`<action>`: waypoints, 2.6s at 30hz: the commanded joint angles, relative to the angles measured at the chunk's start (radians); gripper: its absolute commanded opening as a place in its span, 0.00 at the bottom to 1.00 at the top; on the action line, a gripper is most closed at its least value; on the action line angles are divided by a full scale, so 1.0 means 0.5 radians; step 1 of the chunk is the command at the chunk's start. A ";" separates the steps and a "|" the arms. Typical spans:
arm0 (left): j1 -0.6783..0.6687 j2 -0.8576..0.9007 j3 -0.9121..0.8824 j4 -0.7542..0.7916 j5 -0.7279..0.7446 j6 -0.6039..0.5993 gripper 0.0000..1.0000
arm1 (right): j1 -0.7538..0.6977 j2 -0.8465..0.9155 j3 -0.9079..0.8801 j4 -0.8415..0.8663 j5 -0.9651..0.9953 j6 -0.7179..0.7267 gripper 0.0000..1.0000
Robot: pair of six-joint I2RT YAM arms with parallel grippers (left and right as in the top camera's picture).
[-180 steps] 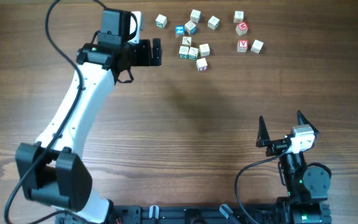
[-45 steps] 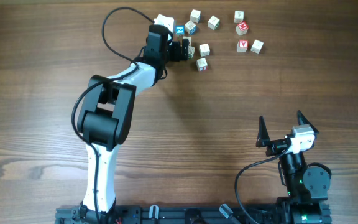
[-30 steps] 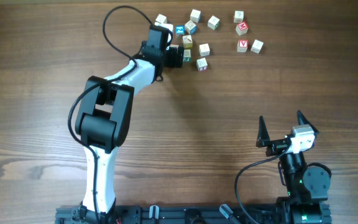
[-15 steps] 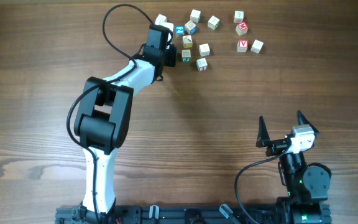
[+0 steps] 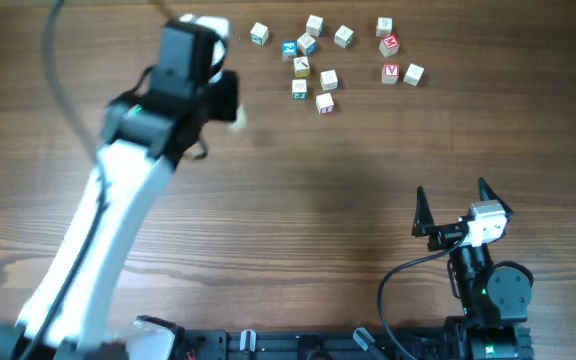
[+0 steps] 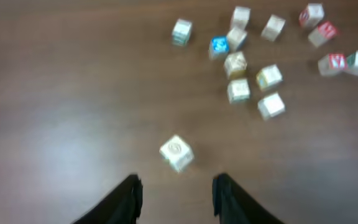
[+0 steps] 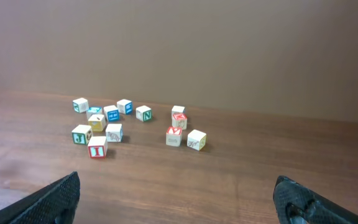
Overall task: Form a tower
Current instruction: 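Carry the held block toward the table center with the left gripper, then lower the block onto the table and open the left gripper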
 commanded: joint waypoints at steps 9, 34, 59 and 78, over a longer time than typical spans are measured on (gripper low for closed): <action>0.095 -0.285 -0.346 -0.432 -0.070 -0.697 1.00 | 0.008 -0.014 -0.002 0.009 -0.002 0.015 1.00; 0.432 -0.067 -1.274 -0.627 0.333 -2.013 1.00 | 0.008 -0.014 -0.002 0.010 -0.002 0.016 1.00; 0.432 -0.068 -1.500 0.478 0.236 -0.703 0.37 | 0.008 -0.014 -0.002 0.009 -0.002 0.016 1.00; 0.432 -0.067 -1.505 0.701 0.433 0.275 1.00 | 0.008 -0.014 -0.002 0.010 -0.002 0.016 0.99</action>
